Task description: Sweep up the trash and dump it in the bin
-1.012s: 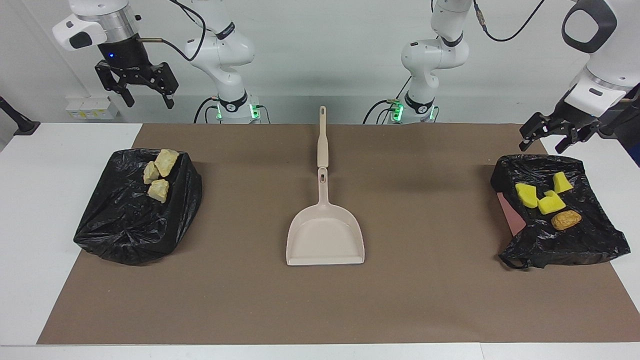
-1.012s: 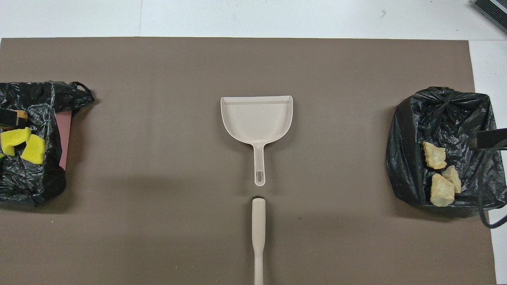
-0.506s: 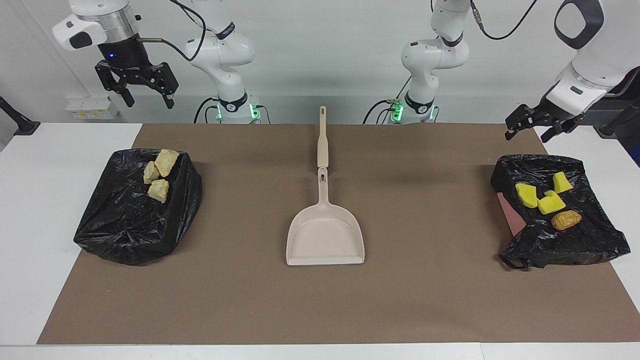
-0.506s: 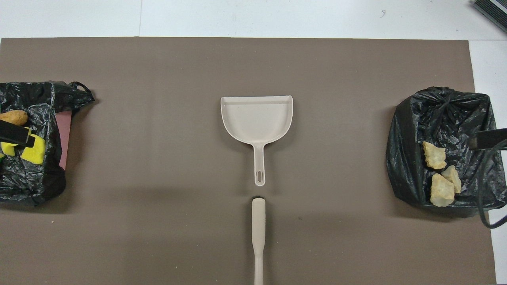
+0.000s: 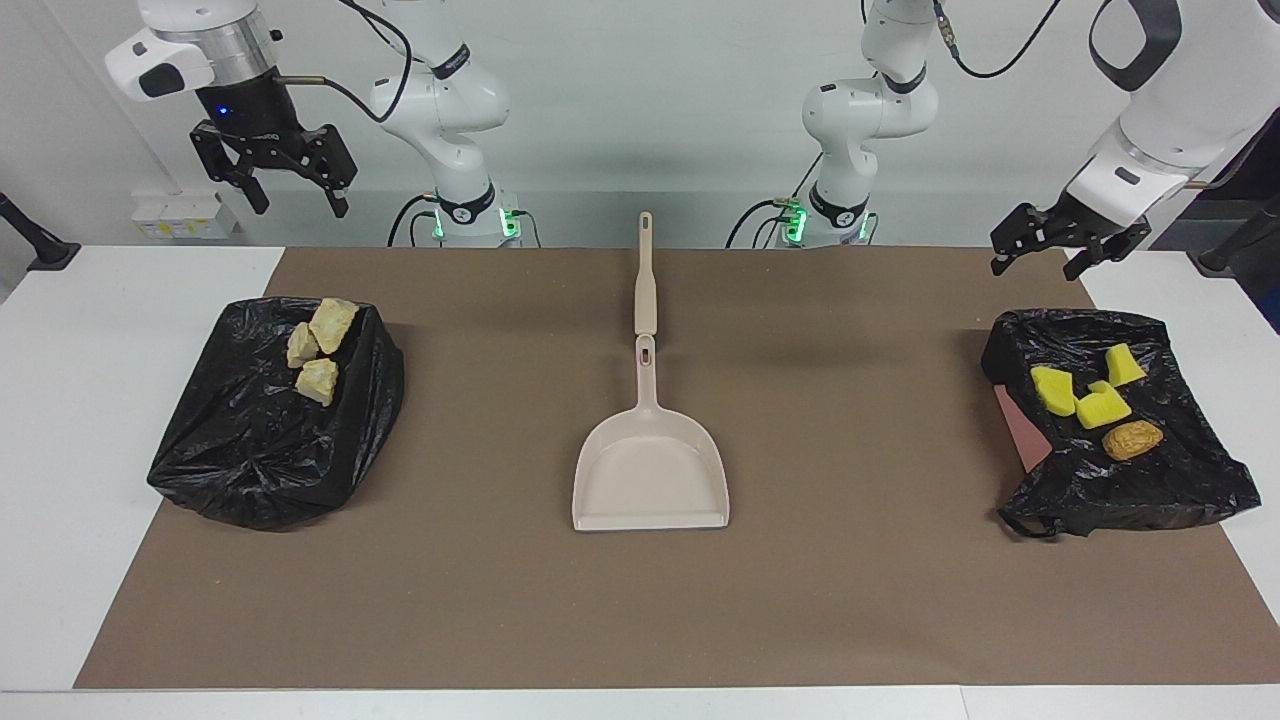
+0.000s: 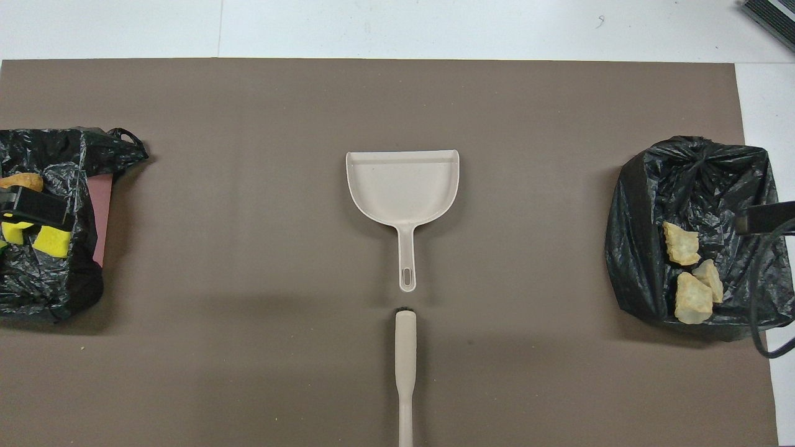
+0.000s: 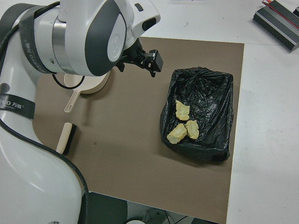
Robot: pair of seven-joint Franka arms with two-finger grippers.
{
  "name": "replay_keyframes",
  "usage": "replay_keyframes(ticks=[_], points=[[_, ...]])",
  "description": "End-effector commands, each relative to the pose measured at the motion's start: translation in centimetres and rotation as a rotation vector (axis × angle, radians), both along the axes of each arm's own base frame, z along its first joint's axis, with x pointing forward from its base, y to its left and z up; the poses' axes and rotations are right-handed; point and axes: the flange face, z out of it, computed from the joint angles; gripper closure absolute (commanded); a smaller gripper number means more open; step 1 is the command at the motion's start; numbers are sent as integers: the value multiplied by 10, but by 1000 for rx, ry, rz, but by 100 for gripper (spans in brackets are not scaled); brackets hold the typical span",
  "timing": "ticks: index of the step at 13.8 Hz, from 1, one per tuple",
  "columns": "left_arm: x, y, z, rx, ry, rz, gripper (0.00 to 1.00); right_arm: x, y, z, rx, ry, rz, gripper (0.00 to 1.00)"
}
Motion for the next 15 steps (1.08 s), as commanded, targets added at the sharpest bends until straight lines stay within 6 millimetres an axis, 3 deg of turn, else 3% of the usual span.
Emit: replay_keyframes(ticks=[1, 15], points=[[-4, -5, 3, 15, 32, -1, 0, -5, -1, 3, 0, 8, 10, 0], [-2, -13, 13, 15, 35, -21, 0, -5, -1, 3, 0, 8, 10, 0]])
